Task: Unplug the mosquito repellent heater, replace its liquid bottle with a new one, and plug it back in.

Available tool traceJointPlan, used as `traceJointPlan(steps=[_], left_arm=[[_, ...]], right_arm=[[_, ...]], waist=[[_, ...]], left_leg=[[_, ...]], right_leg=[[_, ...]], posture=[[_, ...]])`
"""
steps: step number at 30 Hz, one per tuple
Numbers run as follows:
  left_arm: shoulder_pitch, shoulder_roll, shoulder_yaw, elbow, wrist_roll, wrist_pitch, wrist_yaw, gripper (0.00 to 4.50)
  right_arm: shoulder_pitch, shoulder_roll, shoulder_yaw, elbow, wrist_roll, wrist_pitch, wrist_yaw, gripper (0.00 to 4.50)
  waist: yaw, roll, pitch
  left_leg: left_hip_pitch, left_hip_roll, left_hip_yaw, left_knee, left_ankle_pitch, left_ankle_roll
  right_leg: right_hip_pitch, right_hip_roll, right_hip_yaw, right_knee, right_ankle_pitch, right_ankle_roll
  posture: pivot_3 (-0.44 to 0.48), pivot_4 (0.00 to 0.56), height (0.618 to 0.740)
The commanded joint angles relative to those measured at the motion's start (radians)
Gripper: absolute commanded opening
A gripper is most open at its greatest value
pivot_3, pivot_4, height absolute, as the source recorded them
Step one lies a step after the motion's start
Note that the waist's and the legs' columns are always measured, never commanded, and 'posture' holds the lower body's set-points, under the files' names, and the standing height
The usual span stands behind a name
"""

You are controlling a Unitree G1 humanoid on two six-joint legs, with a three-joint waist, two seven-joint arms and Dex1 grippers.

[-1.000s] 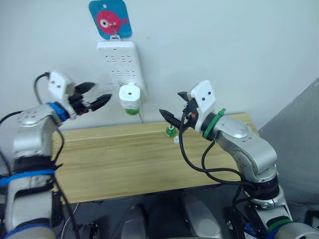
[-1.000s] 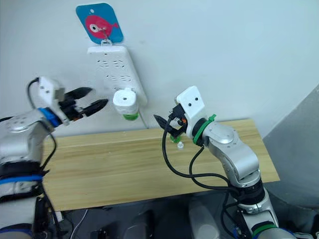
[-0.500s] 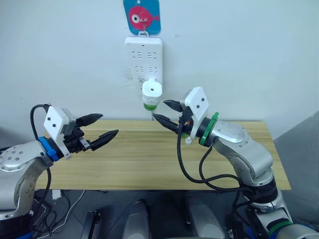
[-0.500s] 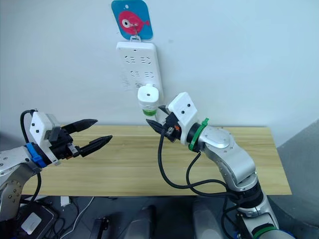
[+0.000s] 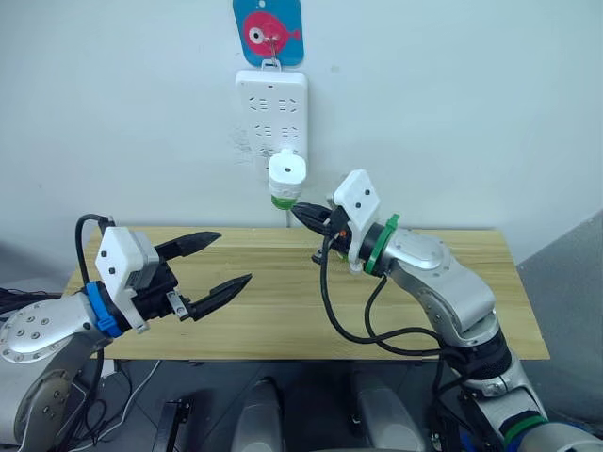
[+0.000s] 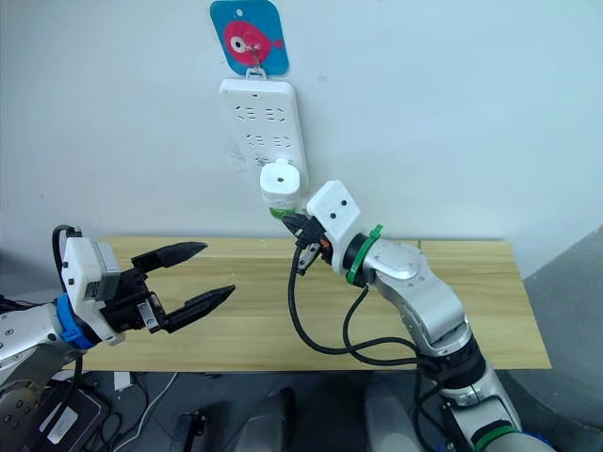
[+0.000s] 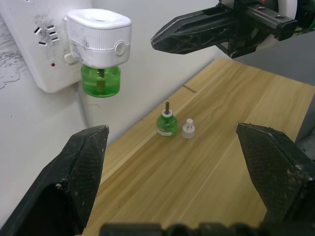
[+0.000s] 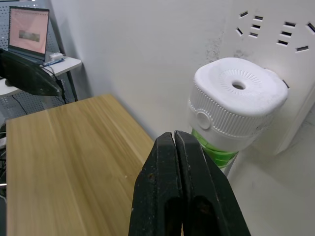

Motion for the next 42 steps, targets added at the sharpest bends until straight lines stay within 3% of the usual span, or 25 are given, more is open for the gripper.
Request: traceJointPlan(steps=[1,23,42], left_arm=[[-0.004,0.004,-0.001,-0.035,-0.005,-0.024,-0.002,4.50],[0.003,0.003,-0.038,0.000,0.046,-0.084,-0.031,4.50],[0.007,-0.008,-0.054,0.030,0.070,-0.117,-0.049,4.50]], right_arm=[[-0.031,0.018,0.006,0.013,-0.023,-0.045,-0.006,0.06],[-0.099,0.067,-0.001,0.159,-0.077,-0.117,0.005,0.06],[-0.097,0.068,-0.061,0.166,-0.079,-0.090,-0.026,0.06]], waist=[[0.000,0.000,0.000],[0.000,0.000,0.000],[0.000,0.000,0.000]], left_leg=[[0.000,0.000,0.000,0.000,0.000,0.000],[0.000,0.000,0.000,0.000,0.000,0.000],[0.000,0.000,0.000,0.000,0.000,0.000]], right_leg=[[0.000,0.000,0.000,0.000,0.000,0.000],[0.000,0.000,0.000,0.000,0.002,-0.003],[0.000,0.000,0.000,0.000,0.002,-0.003]], posture=[[-0.024,0.211,0.736],[-0.017,0.212,0.736],[-0.030,0.210,0.736]])
